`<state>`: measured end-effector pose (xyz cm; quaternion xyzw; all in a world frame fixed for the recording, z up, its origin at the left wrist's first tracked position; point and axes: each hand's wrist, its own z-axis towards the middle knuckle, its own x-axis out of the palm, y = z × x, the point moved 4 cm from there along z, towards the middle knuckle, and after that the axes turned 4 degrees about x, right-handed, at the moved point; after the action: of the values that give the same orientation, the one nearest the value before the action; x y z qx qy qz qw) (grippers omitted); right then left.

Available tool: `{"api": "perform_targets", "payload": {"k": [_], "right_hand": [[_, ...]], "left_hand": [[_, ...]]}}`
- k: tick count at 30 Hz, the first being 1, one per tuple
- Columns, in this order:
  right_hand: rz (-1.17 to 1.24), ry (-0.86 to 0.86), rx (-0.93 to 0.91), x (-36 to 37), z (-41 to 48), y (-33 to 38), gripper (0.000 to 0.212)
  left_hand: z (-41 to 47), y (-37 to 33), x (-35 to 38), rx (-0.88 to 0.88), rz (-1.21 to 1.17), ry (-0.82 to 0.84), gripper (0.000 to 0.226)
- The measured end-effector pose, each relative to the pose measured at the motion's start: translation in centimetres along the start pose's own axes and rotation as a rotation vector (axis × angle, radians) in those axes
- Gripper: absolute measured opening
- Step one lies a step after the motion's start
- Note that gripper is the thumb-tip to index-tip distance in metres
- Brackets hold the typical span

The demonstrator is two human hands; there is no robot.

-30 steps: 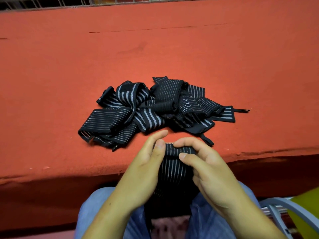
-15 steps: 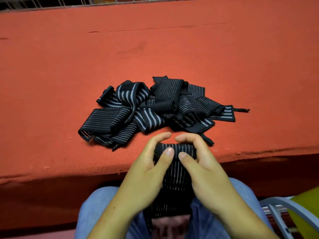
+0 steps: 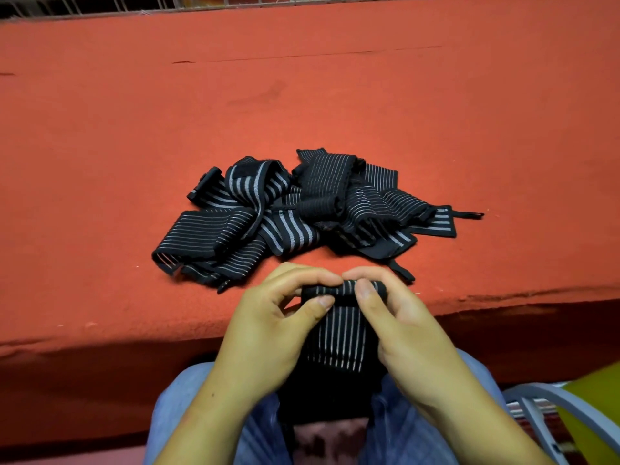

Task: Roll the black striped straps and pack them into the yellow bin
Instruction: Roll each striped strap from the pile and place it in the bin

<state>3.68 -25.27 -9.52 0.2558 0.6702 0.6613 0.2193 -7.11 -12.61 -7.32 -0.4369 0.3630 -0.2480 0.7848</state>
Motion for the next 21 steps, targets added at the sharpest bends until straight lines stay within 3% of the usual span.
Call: {"api": "perform_targets", "payload": {"k": [3,7,13,16,21], "right_hand": [[-0.039,-0.003,-0.005,-0.1,0.1,0.0,0.012],[-0.064,0.008,0.016,-0.5,0.0,-0.1,0.029],[-0.061,0.024,0.010,-0.5,0.0,-0.1,0.031],[-0.097,0.010,0.034,-0.2,-0.1,-0.3,0.037],[-0.204,0.005,0.001,0.3,-0.1,-0.4,0.030]], "left_hand": [[-0.3,0.2,0.2,-0.062,-0.071,0.032,0.030],[-0.5,0.3,0.6,-0.217,-0.257,0.060,0.034],[-0.4,1.3,0.9,-0.255,-0.265,0.026,0.027],[-0.6,1.3,1.1,-0.238,-0.244,-0.001,0.029],[-1.4,1.5,2.3,-0.220,-0.118,0.003,0.044]]}}
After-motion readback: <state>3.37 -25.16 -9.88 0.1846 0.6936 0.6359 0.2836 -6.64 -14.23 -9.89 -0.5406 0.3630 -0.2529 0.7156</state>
